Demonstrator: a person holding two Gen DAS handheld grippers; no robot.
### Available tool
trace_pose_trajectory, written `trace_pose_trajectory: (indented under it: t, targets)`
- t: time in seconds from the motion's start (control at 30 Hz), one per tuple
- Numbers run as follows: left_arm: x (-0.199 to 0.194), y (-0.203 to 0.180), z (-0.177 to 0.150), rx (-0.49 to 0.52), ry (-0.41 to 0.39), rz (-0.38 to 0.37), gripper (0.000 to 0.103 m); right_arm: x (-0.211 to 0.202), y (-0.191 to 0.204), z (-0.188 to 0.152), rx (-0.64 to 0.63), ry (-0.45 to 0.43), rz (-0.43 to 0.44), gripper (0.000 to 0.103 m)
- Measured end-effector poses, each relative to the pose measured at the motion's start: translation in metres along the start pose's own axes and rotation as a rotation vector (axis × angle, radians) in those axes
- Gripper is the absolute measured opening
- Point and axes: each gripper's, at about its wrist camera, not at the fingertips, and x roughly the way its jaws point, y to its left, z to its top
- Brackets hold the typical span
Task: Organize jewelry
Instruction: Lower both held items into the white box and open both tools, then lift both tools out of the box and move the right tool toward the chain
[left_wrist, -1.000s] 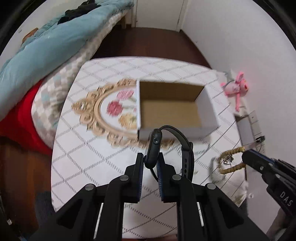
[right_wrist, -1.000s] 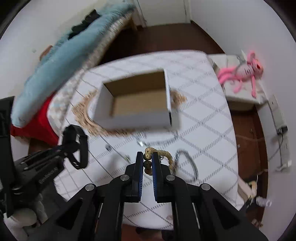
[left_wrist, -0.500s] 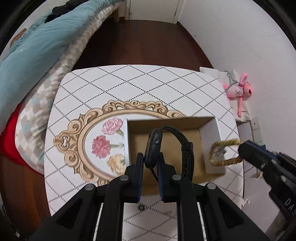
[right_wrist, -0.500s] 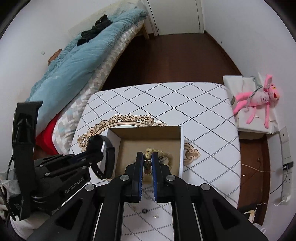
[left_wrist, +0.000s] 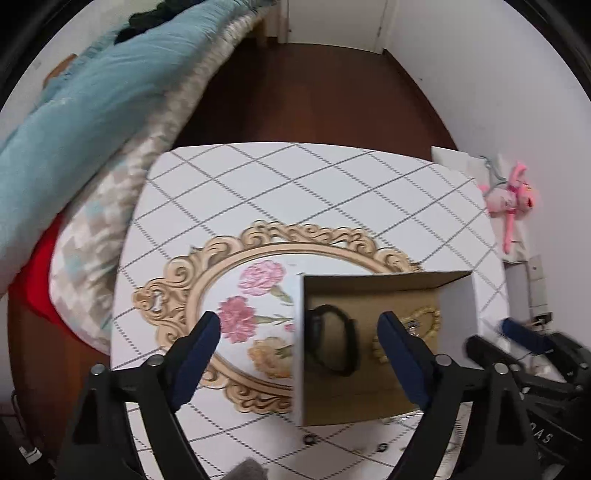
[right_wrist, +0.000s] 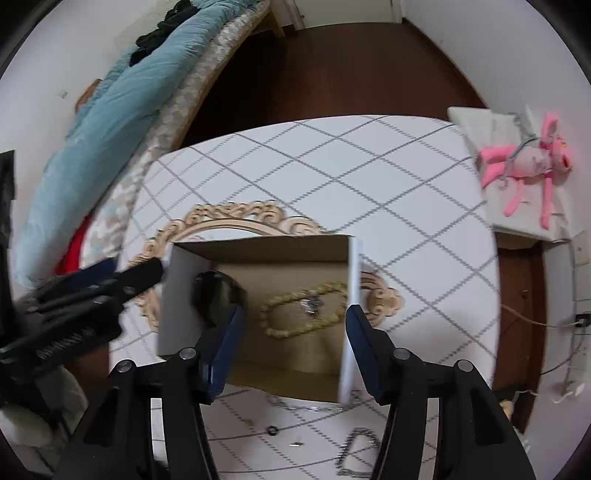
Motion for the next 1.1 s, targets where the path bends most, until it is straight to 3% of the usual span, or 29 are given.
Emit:
trace_pose_trajectory:
  t: [0.03, 0.1, 0.27, 0.67, 1.1]
  targets:
    - [0.001, 0.001, -0.005, 0.007, -0.012, 0.017, 0.101, 0.000, 0.001, -0.004, -0.017, -0.007, -0.042, 0.067]
    - [0.005, 0.002, -0.014, 0.018, -0.023, 0.035, 0.103, 0.002, 0.003, -0.010, -0.048, -0.016, -0.142, 0.089]
    - [0.019, 0.001, -0.033, 0.028, -0.025, 0.070, 0.103, 0.011, 0.003, -0.027, -0.080, -0.031, -0.264, 0.099]
    - [0.005, -0.002, -0.057, -0.007, -0.067, 0.089, 0.103, 0.010, -0.007, -0.047, -0.048, -0.058, -0.284, 0.099]
    - [-0.065, -0.008, -0.080, -0.018, -0.190, 0.052, 0.103, -0.059, 0.005, -0.073, -0.034, -0.214, -0.302, 0.099]
